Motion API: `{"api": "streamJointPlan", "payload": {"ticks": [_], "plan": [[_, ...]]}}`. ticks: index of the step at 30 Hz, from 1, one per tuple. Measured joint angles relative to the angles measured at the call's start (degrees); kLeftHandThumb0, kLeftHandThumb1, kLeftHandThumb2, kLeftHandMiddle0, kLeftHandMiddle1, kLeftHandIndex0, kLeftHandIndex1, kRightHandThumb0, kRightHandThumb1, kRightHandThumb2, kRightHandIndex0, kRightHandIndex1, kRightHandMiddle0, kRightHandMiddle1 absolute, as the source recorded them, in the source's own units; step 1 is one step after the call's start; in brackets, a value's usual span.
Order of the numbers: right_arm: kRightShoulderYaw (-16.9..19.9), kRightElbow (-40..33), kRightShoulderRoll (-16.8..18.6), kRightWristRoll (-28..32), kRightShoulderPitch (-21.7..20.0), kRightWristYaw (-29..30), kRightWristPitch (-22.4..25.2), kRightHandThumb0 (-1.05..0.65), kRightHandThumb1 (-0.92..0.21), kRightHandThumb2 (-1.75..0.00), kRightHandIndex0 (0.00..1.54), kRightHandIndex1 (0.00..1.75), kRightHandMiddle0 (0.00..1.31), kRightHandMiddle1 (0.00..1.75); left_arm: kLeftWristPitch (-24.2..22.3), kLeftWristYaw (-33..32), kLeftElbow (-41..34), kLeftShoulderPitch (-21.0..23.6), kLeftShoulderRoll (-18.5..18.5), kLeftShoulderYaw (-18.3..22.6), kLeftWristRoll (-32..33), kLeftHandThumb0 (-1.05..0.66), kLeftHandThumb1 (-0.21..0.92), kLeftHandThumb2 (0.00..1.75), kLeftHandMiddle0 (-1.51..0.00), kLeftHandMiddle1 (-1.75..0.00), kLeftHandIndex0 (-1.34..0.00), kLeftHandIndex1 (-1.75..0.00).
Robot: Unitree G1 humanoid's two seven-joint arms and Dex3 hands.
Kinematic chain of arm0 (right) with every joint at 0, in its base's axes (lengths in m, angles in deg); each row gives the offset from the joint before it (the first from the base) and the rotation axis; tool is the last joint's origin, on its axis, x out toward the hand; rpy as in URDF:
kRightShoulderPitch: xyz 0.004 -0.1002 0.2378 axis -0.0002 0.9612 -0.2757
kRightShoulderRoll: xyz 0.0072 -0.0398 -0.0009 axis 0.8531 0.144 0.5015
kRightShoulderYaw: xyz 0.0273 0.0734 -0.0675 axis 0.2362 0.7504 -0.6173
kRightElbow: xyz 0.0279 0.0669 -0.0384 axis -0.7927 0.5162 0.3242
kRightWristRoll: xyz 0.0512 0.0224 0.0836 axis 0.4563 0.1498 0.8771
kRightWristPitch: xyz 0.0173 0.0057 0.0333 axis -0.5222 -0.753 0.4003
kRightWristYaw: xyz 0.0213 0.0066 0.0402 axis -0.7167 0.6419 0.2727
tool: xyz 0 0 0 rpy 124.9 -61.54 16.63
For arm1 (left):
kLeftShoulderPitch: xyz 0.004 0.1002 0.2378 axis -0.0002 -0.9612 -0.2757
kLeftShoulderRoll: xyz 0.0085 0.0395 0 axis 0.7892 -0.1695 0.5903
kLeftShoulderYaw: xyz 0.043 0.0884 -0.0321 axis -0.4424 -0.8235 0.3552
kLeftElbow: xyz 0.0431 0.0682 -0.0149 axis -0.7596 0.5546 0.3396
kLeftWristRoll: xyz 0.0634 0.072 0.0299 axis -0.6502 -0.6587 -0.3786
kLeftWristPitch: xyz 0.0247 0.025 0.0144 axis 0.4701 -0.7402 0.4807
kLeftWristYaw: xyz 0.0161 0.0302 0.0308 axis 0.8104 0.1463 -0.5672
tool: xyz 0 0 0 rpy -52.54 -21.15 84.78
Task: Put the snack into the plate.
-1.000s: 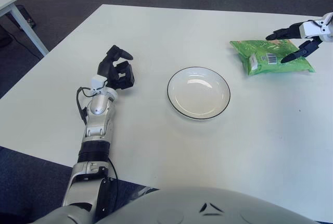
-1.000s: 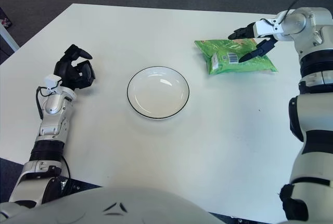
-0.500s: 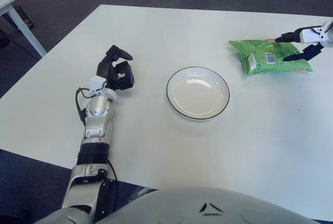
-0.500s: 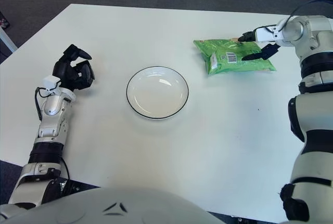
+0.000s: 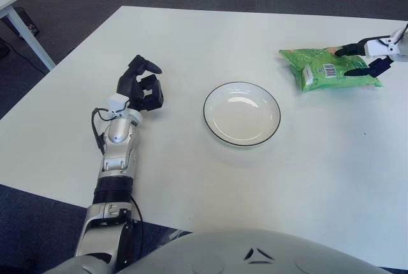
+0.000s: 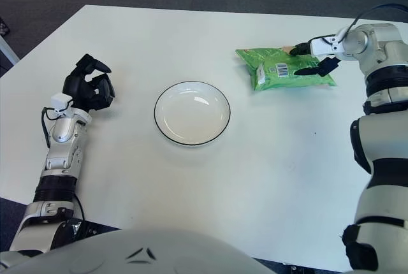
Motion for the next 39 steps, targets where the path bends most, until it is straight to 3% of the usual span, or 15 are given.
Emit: {"api": "streamJointPlan", "payload": {"ticks": [30, 39], "plan": [[-1.2, 1.2, 3.9, 0.0, 0.3, 7.8, -2.3, -1.05, -0.92, -0.84, 0.0, 0.0, 0.0, 0.0, 1.2, 0.0, -0.3, -0.1, -0.1, 0.0, 0.0, -0.45, 0.4, 1.21, -1.09, -1.75, -0.55, -1.75], [-1.2, 1.1, 4.0, 0.1, -1.1, 4.8, -1.3, -1.05, -0.92, -0.81, 0.0, 0.0, 0.0, 0.0, 1.2, 0.0, -0.4, -0.2, -0.1, -0.1, 0.0, -0.45, 0.41, 1.2, -1.09, -1.75, -0.54, -1.75]]}}
